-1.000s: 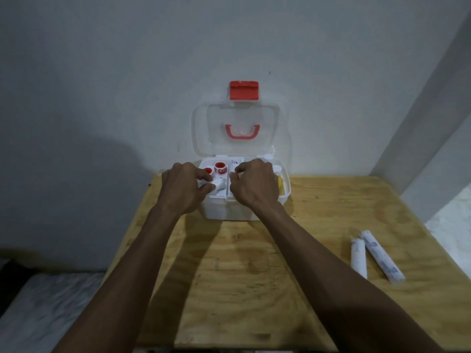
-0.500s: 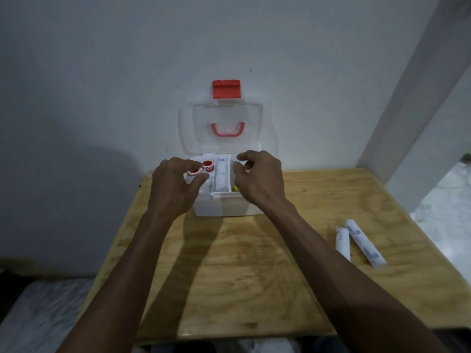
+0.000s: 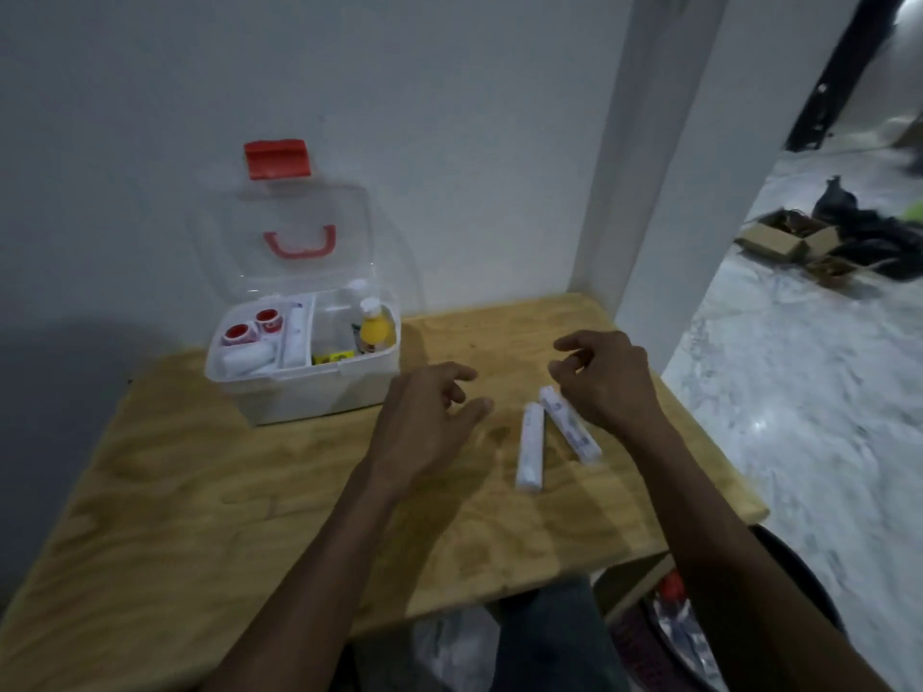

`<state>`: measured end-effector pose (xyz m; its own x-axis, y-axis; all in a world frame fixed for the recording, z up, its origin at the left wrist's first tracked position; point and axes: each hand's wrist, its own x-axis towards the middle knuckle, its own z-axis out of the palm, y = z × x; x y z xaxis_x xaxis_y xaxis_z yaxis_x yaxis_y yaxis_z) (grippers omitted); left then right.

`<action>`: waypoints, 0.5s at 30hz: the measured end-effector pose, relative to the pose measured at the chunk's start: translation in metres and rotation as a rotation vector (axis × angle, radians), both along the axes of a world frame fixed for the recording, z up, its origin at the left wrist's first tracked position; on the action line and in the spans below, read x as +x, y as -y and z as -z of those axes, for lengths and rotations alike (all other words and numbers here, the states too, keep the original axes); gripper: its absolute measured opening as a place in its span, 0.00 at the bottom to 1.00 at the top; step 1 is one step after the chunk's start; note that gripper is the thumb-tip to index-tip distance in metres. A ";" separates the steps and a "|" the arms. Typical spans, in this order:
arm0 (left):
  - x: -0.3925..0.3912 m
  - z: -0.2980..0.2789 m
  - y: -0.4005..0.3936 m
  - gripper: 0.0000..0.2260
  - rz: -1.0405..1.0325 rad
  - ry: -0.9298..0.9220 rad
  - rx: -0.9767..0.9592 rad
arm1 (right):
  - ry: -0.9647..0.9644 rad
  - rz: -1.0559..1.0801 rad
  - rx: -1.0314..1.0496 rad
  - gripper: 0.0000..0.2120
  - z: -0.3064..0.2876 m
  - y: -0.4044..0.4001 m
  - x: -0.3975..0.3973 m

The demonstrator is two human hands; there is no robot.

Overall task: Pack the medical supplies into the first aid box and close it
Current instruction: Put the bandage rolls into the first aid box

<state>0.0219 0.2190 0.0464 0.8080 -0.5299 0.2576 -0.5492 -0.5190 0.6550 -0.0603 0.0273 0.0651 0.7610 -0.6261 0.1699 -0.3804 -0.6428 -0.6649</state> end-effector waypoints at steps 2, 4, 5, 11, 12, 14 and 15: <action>-0.009 0.010 0.022 0.21 0.048 -0.077 0.079 | -0.082 -0.029 0.031 0.13 0.011 0.011 -0.009; -0.014 0.019 0.038 0.25 0.079 -0.135 0.148 | -0.135 -0.067 0.037 0.15 0.023 0.017 -0.014; -0.016 0.022 0.044 0.27 0.091 -0.149 0.180 | -0.155 -0.084 0.034 0.16 0.027 0.019 -0.014; -0.015 0.026 0.068 0.32 0.096 -0.174 0.325 | -0.205 -0.156 0.027 0.22 0.040 0.026 -0.011; -0.012 0.026 0.069 0.31 0.088 -0.166 0.340 | -0.216 -0.169 0.017 0.22 0.040 0.027 -0.009; -0.008 0.024 0.072 0.29 0.086 -0.159 0.369 | -0.222 -0.194 0.017 0.22 0.040 0.028 -0.006; -0.006 0.022 0.072 0.27 0.104 -0.156 0.391 | -0.222 -0.205 0.012 0.22 0.041 0.028 -0.005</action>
